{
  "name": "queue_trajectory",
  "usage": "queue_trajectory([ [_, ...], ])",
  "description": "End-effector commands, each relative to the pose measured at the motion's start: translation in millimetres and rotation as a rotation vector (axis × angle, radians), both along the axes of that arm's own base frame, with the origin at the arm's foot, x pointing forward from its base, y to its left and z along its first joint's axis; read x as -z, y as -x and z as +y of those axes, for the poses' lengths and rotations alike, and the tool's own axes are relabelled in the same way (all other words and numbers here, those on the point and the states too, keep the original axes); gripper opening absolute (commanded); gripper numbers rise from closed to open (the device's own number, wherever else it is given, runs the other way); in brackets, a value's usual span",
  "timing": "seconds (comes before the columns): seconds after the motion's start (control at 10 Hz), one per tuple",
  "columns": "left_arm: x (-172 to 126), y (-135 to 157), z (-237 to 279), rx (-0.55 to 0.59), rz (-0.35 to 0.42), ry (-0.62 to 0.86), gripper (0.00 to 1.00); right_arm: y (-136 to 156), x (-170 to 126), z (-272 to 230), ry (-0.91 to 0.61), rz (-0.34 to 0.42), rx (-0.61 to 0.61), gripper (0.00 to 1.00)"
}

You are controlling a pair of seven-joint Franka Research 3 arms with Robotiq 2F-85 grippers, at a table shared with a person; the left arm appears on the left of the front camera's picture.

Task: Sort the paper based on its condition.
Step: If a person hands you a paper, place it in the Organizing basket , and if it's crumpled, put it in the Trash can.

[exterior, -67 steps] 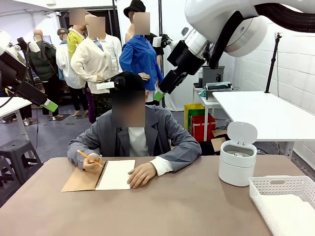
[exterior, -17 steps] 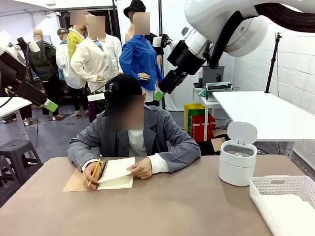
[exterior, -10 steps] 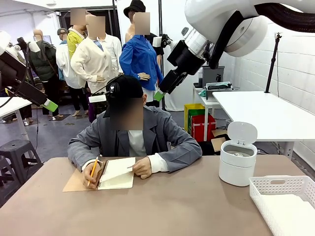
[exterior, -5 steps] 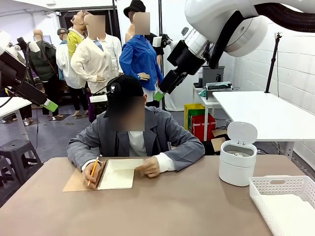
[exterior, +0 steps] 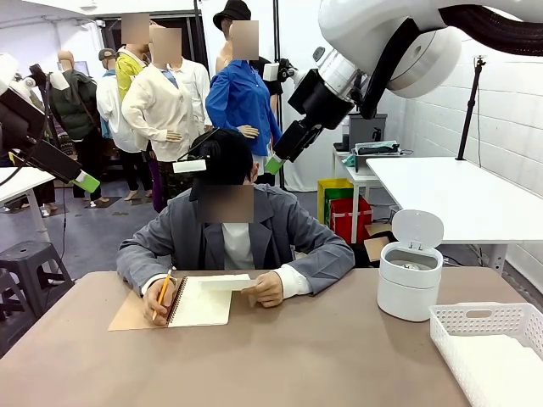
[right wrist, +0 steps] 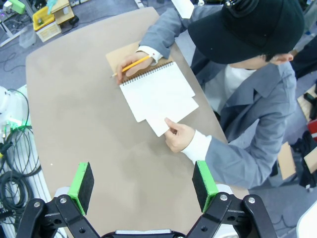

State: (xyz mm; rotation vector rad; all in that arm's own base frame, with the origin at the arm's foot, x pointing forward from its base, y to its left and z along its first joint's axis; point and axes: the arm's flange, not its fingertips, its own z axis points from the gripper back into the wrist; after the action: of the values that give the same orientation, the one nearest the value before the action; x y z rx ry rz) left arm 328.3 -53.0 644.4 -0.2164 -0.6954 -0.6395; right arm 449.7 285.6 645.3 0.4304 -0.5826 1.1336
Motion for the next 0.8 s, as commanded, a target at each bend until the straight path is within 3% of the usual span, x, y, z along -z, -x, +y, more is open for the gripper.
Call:
queue_trajectory([
  [0.0, 0.2, 0.0, 0.7, 0.001, -0.001, -0.002, 1.0, 1.2, -0.3, 0.0, -0.003, 0.006, 0.005, 1.0],
  [0.7, 0.2, 0.0, 0.7, 0.001, -0.001, -0.002, 1.0, 1.2, -0.3, 0.0, -0.003, 0.006, 0.005, 1.0],
])
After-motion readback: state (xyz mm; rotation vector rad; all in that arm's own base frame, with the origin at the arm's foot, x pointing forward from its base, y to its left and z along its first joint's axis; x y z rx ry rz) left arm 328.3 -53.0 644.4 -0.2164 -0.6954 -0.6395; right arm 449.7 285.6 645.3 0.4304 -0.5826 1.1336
